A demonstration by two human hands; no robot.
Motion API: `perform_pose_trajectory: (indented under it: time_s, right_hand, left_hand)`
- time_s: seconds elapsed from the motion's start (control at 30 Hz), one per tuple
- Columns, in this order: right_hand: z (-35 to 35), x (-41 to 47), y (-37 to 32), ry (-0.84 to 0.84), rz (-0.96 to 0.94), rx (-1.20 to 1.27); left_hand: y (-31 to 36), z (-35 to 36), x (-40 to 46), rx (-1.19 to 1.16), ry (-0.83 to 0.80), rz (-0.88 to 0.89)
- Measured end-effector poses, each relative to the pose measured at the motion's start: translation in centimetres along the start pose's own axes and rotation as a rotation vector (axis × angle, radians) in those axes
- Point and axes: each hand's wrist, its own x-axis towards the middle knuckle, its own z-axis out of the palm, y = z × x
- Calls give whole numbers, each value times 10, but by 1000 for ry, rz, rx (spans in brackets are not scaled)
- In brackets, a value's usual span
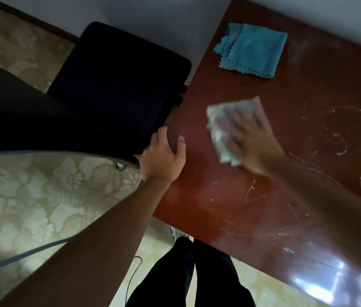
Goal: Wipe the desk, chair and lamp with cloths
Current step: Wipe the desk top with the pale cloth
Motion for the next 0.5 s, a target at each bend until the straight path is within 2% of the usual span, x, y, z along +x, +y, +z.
perform_pose_trajectory:
  time_s: [0.07, 0.13, 0.27, 0.37, 0.43, 0.5]
  right_hand:
    - [-7, 24, 26, 55, 259, 102]
    - [-7, 28, 9, 92, 358, 118]
    - [13, -34, -65, 23, 141, 52]
    - [14, -48, -48, -73, 50, 18]
    - [9, -26, -8, -51, 184, 17]
    - [-1, -5, 27, 29, 429, 156]
  left_hand:
    - [0, 0, 1, 1, -8, 0]
    - [0, 0, 1, 9, -15, 2]
    - [2, 0, 0, 20, 5, 24]
    - [3, 0, -1, 17, 12, 25]
    - [2, 0, 0, 2, 16, 25]
    - [1, 1, 0, -6, 18, 27]
